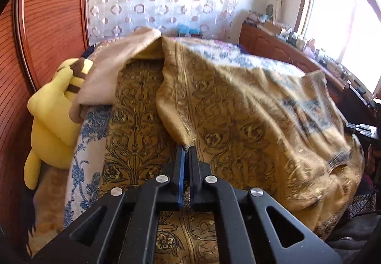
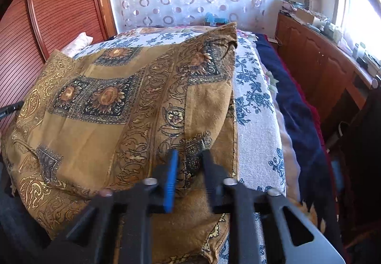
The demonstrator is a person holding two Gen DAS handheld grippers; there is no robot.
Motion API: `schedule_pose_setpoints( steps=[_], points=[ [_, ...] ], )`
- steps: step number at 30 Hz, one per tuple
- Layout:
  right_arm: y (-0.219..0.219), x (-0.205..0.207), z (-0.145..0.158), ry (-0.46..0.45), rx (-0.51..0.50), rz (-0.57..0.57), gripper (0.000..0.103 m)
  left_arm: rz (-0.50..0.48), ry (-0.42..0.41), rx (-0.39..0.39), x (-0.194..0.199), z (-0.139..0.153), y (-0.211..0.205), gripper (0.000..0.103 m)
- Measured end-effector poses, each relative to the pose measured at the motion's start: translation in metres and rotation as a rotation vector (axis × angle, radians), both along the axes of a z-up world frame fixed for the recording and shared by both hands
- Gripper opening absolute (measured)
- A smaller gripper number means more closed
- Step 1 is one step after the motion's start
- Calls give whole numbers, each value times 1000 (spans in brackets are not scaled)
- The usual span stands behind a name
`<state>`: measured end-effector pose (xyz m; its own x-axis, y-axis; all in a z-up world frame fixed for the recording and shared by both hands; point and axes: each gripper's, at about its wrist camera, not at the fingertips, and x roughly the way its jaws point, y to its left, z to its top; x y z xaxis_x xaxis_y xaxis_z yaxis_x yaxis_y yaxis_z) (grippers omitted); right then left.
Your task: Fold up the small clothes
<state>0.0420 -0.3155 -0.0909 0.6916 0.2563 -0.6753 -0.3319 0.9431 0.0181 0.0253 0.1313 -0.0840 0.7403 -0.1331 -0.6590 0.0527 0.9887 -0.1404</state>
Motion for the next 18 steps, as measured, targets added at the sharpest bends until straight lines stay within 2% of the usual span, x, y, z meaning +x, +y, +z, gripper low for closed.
schedule_pose_setpoints(
  steps=[6, 13, 18],
  points=[
    [-6, -16, 25, -73, 46, 25, 4, 22, -99, -86, -21, 28, 17, 4],
    [-20, -50, 64, -130, 53, 53, 4, 25, -146, -93, -53, 51, 21, 4],
    [-26, -78, 78, -120, 34, 86, 4, 12, -112, -60, -75, 54, 18, 4]
  ],
)
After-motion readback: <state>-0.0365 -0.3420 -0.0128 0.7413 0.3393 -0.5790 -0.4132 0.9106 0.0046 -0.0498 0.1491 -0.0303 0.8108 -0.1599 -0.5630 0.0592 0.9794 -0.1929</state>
